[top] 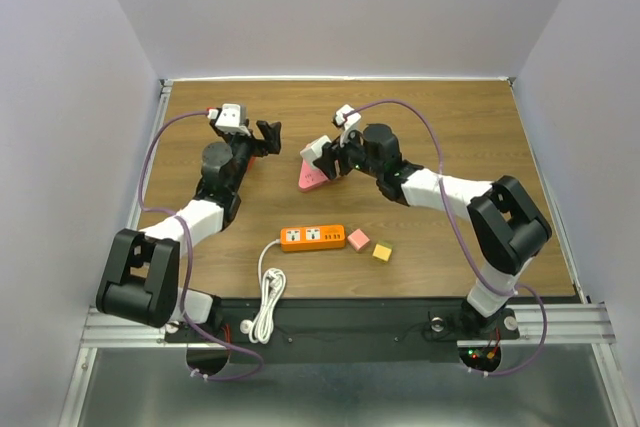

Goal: Insert the plug

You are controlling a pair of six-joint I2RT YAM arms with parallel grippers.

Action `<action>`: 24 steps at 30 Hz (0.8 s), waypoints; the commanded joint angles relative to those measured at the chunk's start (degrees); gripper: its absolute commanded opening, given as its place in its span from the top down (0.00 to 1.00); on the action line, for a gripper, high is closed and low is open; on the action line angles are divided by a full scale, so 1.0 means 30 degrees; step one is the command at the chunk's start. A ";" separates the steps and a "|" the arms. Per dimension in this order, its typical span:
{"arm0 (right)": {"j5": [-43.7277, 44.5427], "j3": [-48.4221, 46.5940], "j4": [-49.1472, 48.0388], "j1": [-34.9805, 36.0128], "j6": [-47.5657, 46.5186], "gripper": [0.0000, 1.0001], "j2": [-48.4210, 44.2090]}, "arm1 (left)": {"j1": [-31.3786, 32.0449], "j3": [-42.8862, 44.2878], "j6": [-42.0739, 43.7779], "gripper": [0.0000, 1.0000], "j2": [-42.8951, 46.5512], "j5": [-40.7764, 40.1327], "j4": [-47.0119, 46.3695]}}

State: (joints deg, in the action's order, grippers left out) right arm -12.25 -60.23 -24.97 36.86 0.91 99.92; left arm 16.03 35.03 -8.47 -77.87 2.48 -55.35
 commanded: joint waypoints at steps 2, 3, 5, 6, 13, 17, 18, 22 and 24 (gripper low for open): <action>0.1358 -0.0579 -0.0436 0.0193 -0.0097 1.00 -0.0200 | -0.0071 0.1039 0.0010 0.05 -0.0118 -0.0066 -0.0475; 0.1359 -0.0434 -0.0523 0.0193 -0.0097 1.00 -0.0404 | -0.0071 0.1098 0.0069 0.05 -0.0206 0.0196 -0.0504; 0.1156 0.0062 -0.0904 0.0222 -0.0097 1.00 -0.0785 | -0.0071 0.1040 0.0505 0.06 -0.0207 0.0781 -0.0853; 0.0951 0.0211 -0.0934 0.0194 -0.0097 1.00 -0.1222 | -0.0071 0.0663 0.0828 0.07 -0.0207 0.1277 -0.1726; 0.0948 -0.0049 -0.0498 -0.0450 0.0487 1.00 -0.2193 | -0.0071 -0.2179 0.2001 0.10 0.1403 0.4319 -0.6006; 0.1446 -0.0870 0.0148 -0.0480 0.1249 1.00 -0.2397 | 0.0250 -0.2682 0.3112 0.13 0.1259 0.6348 -0.7651; 0.1795 -0.1104 0.0440 -0.0452 0.1598 1.00 -0.2514 | 0.0484 -0.2507 0.3986 0.14 0.0852 0.6699 -0.7740; 0.3111 -0.2508 0.2021 -0.0480 0.1982 1.00 -0.2603 | 0.1393 -0.2797 0.5340 0.14 0.0262 0.6731 -0.8938; 0.3670 -0.3505 0.2989 -0.0481 0.2332 1.00 -0.2486 | 0.1714 -0.2915 0.5898 0.14 0.0320 0.6906 -0.9030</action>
State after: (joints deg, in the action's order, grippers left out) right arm -5.61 -64.86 -17.47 35.59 5.43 95.48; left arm 19.59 26.94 3.57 -77.10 20.21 -72.27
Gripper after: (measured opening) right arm 0.672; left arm 0.862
